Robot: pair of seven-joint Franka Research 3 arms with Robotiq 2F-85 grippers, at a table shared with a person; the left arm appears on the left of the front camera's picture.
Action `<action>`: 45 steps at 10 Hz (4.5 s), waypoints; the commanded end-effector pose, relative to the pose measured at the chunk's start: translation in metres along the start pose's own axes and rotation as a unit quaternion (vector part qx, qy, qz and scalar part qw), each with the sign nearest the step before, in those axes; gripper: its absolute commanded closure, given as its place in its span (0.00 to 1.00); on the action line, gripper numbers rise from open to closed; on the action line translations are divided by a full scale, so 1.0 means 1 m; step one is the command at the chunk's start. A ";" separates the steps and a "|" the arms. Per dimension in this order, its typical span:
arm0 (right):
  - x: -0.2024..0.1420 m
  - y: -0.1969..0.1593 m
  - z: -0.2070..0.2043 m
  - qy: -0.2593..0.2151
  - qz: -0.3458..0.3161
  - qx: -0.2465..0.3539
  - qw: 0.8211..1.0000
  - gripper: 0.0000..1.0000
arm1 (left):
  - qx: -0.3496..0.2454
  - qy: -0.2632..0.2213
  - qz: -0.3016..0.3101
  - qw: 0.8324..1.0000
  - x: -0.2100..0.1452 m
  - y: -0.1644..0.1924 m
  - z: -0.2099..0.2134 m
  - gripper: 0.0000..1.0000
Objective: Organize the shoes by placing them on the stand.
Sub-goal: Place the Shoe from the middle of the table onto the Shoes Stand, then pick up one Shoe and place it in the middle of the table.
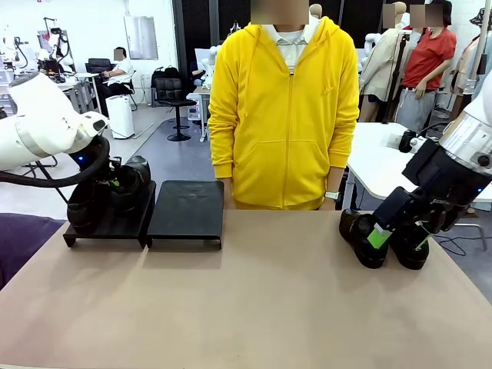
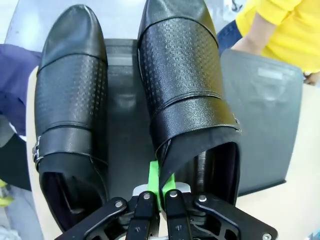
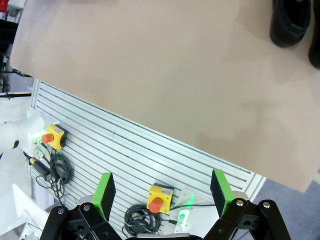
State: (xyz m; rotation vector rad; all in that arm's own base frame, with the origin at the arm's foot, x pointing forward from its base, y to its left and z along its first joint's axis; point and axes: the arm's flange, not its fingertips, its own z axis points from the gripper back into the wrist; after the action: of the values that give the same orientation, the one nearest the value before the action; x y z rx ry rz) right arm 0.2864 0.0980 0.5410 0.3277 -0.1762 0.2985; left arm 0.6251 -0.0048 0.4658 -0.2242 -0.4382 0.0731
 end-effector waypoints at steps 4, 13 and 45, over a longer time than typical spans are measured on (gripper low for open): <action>0.001 -0.001 0.000 -0.002 0.006 0.014 1.000 0.00 | 0.020 0.040 0.021 0.999 -0.009 -0.002 0.005 1.00; 0.001 -0.001 0.000 -0.002 0.006 0.014 1.000 0.00 | 0.057 0.025 0.031 0.998 -0.010 0.000 0.005 0.00; 0.190 -0.093 -0.035 -0.060 -0.047 -0.191 0.979 0.00 | -0.149 0.208 -0.175 0.951 -0.309 -0.048 0.246 0.00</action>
State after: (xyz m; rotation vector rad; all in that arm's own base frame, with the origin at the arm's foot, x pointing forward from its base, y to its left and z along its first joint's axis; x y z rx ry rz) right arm 0.4587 0.0740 0.5286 0.0099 -0.2355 0.2366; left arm 0.2404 -0.0380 0.5638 -0.4313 -0.0554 -0.3999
